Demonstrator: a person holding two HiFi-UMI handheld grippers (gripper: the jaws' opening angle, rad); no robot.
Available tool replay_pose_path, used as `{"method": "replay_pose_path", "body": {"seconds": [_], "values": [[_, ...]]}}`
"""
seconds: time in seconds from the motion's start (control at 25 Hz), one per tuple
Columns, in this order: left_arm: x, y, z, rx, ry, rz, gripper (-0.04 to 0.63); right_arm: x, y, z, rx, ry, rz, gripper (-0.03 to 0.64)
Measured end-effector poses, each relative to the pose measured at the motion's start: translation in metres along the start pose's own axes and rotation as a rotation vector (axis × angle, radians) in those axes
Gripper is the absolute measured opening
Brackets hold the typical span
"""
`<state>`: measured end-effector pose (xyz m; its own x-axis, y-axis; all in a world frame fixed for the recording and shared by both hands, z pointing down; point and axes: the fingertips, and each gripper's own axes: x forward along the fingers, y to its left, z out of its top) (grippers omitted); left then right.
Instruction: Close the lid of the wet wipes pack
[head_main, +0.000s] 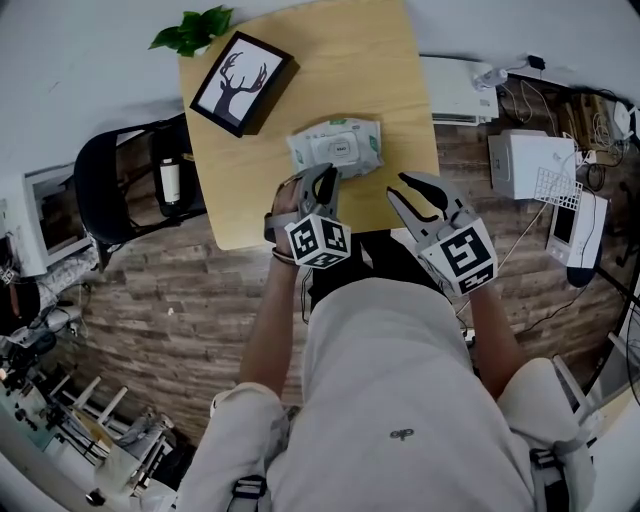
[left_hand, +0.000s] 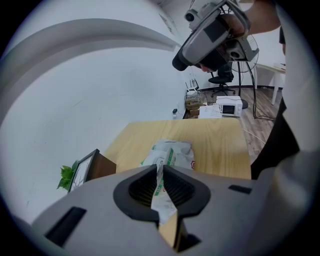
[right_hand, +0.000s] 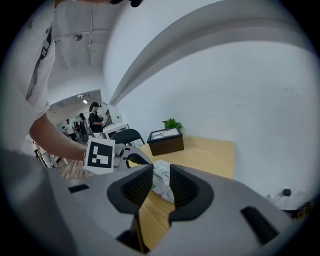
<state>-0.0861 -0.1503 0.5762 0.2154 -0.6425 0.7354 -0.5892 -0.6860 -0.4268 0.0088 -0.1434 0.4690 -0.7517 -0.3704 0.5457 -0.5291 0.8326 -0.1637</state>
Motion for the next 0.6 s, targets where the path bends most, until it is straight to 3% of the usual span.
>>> {"method": "replay_pose_path", "body": {"seconds": [0.6], "values": [[0.019, 0.009, 0.004, 0.018, -0.022, -0.045, 0.038, 0.008, -0.006, -0.002, 0.04, 0.013, -0.036, 0.098]]}}
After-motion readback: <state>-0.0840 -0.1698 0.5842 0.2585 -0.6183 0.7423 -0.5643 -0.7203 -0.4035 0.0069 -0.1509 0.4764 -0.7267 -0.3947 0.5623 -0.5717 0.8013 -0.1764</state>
